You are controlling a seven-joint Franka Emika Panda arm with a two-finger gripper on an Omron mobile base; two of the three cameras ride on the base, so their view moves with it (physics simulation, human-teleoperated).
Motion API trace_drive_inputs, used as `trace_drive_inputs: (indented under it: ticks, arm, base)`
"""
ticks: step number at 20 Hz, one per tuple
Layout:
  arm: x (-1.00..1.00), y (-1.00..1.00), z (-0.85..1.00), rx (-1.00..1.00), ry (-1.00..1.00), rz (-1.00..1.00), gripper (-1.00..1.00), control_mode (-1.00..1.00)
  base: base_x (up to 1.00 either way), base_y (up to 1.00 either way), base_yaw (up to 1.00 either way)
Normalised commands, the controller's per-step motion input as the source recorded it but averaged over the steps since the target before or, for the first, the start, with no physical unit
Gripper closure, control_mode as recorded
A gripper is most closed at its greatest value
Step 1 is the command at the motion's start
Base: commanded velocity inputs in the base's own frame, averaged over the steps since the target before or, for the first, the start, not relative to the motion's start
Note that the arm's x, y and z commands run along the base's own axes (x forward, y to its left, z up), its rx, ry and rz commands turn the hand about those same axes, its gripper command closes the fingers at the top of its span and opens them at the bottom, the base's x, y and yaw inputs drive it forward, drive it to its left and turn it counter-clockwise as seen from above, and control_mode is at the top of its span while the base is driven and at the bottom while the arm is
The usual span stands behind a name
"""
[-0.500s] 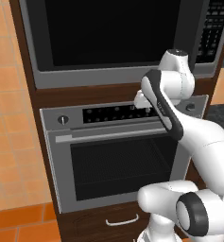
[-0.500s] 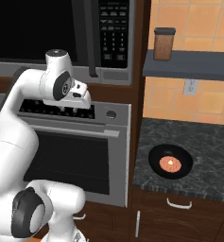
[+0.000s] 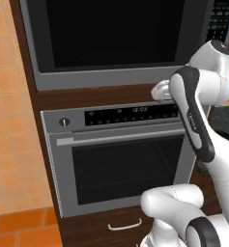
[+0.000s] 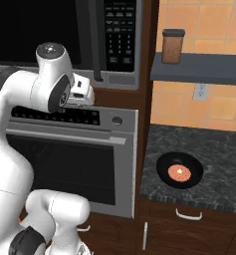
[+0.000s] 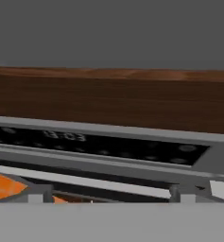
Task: Open the microwave, place the bowl with waffle inside the microwave, then close the microwave door and turn it on.
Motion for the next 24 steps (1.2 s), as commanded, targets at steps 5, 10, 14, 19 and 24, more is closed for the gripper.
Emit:
trace_drive_inputs:
  ticks: [5, 10, 14, 19, 24]
  arm:
    - [-0.35, -0.25, 0.71, -0.11, -0.26, -0.03, -1.00, -1.00]
    - [-0.04, -0.46, 0.50, 0.00, -0.19, -0.04, -1.00, -1.00]
    - [0.00, -0.33, 0.41, 0.01, -0.16, -0.01, -1.00, -1.00]
    - [0.12, -0.30, 0.31, 0.00, -0.02, -0.07, -1.00, -1.00]
    - [0.16, -0.35, 0.12, 0.02, 0.00, -0.09, -1.00, -1.00]
  base:
    - [0.00, 0.00, 0.00]
    - [0.00, 0.00, 0.00]
    - [0.00, 0.00, 0.00]
    - [0.00, 0.00, 0.00]
    - [0.00, 0.00, 0.00]
